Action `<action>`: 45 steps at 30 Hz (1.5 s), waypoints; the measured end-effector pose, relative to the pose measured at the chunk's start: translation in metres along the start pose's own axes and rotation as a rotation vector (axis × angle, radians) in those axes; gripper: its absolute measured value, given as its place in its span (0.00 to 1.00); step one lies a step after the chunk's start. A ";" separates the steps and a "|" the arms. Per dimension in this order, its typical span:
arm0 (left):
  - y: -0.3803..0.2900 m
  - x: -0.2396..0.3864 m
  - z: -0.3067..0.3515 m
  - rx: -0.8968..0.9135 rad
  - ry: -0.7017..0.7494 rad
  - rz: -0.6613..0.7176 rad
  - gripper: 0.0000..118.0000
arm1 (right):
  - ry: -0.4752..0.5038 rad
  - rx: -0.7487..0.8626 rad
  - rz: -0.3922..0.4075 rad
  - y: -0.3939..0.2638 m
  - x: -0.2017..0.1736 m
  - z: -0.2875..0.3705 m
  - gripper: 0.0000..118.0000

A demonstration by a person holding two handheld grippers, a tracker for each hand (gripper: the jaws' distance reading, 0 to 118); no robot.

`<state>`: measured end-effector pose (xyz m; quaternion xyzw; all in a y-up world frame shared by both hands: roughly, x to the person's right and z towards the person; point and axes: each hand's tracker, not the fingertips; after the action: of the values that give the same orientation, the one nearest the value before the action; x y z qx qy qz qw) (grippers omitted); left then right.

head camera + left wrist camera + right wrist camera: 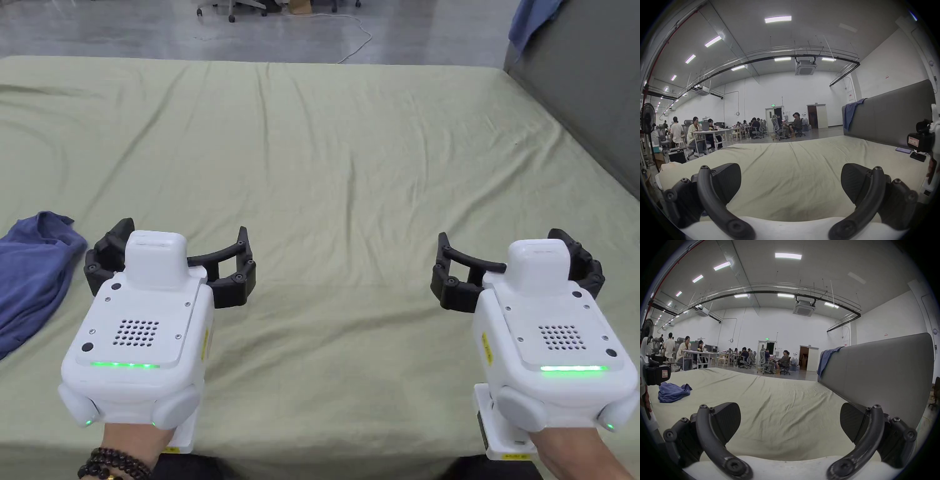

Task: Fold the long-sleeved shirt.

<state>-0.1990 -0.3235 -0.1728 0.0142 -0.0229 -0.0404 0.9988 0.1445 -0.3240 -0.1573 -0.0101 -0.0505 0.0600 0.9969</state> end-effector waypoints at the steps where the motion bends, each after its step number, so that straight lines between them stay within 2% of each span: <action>1: 0.001 0.000 0.000 0.000 -0.001 0.001 1.00 | -0.002 0.002 0.000 0.000 0.000 0.000 1.00; 21: 0.006 0.005 0.005 0.009 -0.017 -0.032 1.00 | 0.005 0.007 0.006 -0.002 -0.001 0.001 1.00; 45: 0.001 -0.001 -0.001 0.008 -0.003 -0.010 1.00 | -0.023 -0.006 -0.003 -0.002 0.005 -0.002 1.00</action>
<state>-0.1997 -0.3228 -0.1736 0.0180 -0.0242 -0.0455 0.9985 0.1504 -0.3253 -0.1586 -0.0123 -0.0620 0.0585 0.9963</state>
